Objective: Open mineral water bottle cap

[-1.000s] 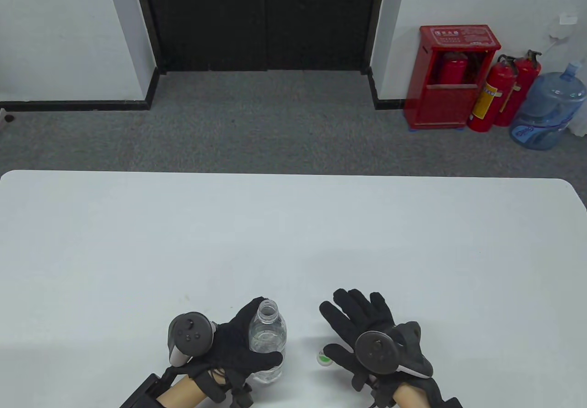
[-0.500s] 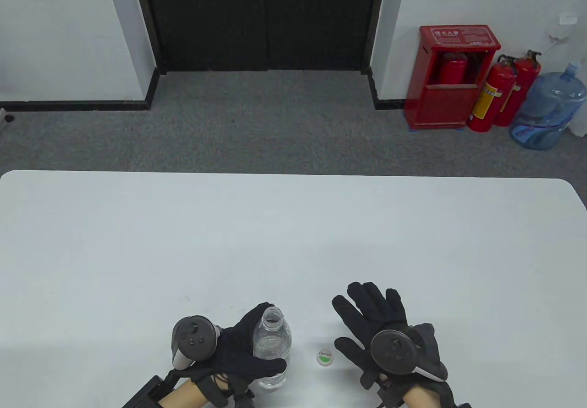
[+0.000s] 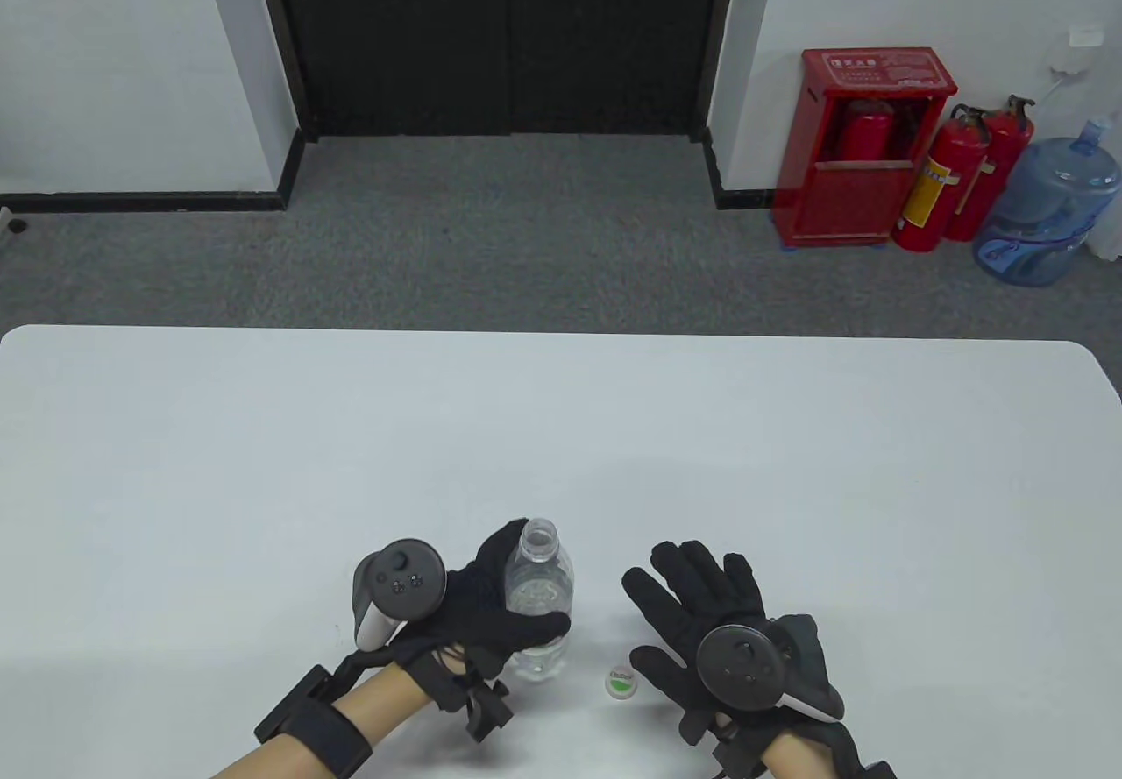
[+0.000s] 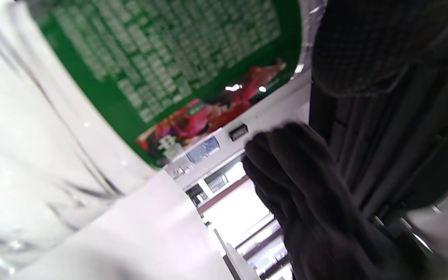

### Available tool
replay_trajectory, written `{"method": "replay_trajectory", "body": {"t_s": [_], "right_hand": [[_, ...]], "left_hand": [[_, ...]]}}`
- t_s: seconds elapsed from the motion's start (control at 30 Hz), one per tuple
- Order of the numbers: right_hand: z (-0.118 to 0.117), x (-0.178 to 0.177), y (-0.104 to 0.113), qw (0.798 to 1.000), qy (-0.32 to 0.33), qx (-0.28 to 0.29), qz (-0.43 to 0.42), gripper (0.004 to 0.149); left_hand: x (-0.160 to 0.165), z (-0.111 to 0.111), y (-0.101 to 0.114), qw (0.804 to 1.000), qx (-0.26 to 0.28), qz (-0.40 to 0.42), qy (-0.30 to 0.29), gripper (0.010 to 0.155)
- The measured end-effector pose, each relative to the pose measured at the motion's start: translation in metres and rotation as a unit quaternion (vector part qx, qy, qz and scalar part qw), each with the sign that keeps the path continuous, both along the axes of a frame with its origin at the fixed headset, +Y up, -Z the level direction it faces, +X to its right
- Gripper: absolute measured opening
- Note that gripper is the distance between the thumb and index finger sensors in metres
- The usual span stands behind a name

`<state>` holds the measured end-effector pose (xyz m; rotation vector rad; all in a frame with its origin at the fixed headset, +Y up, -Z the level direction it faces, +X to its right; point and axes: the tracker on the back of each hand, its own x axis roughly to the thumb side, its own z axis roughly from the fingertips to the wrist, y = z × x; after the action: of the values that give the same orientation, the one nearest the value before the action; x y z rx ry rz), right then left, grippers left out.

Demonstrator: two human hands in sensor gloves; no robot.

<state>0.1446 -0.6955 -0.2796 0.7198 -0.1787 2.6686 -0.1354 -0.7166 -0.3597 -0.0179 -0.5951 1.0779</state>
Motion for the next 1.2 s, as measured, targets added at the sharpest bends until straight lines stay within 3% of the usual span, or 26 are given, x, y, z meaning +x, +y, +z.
{"method": "replay_trajectory", "body": {"t_s": [0.13, 0.4, 0.83, 1.1, 1.2], "right_hand": [[0.000, 0.001, 0.000, 1.000, -0.001, -0.006, -0.002, 0.075], [-0.001, 0.000, 0.000, 1.000, 0.001, -0.014, -0.001, 0.075], [-0.004, 0.000, -0.002, 1.000, 0.002, -0.017, -0.009, 0.074], [-0.002, -0.004, -0.003, 1.000, 0.004, -0.012, -0.009, 0.074], [0.000, -0.005, -0.003, 1.000, 0.006, -0.012, -0.008, 0.074]], "left_hand": [[0.006, -0.036, -0.002, 0.999, 0.017, -0.017, 0.023, 0.097], [0.006, -0.052, -0.024, 0.998, 0.016, -0.040, 0.049, 0.098], [-0.012, -0.034, -0.030, 0.998, -0.023, -0.038, 0.036, 0.094], [-0.050, -0.002, -0.019, 0.995, 0.030, -0.076, 0.055, 0.091], [-0.062, 0.014, -0.015, 0.988, 0.065, -0.137, 0.040, 0.088]]}}
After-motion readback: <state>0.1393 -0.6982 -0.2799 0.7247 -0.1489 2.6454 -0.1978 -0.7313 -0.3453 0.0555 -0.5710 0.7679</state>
